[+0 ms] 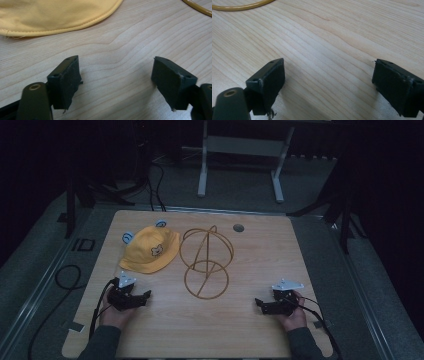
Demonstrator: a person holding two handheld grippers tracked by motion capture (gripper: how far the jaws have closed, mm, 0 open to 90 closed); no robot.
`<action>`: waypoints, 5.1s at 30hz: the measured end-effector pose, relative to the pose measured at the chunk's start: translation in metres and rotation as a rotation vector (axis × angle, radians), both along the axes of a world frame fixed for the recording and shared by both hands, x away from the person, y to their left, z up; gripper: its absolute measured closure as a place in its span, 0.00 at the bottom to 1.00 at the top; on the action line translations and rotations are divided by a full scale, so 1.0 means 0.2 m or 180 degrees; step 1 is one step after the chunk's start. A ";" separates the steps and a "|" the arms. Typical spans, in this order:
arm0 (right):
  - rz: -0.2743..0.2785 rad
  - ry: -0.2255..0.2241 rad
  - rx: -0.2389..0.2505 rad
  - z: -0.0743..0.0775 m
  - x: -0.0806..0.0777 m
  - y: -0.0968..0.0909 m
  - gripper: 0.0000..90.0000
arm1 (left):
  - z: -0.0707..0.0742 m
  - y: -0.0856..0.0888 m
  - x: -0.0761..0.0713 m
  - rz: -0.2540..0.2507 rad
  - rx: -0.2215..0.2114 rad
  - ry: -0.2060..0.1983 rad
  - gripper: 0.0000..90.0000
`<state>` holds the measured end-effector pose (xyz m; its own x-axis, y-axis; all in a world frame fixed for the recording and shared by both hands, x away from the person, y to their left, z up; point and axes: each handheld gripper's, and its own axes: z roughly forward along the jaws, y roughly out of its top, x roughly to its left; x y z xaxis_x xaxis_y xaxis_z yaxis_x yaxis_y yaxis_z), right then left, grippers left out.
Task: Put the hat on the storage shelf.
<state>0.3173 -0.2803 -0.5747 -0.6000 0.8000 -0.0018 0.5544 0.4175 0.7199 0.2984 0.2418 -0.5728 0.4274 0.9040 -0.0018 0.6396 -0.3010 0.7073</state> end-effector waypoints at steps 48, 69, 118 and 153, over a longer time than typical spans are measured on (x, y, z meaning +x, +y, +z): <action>0.0000 -0.0001 -0.0001 0.00 0.00 0.00 0.12 | 0.48 0.27 0.11 -0.0461 0.0488 0.0441 0.60; -0.0002 0.0002 0.0000 0.00 0.00 0.00 0.12 | 0.73 0.26 0.34 -0.0675 0.0458 0.0444 0.74; 0.0000 -0.0001 0.0000 0.00 0.00 0.00 0.12 | 0.69 -0.08 1.05 -0.0637 0.0814 0.1128 0.51; 0.0002 -0.0002 -0.0005 0.00 0.00 0.00 0.12 | 0.99 -0.13 0.74 -0.1178 0.1002 0.0668 0.90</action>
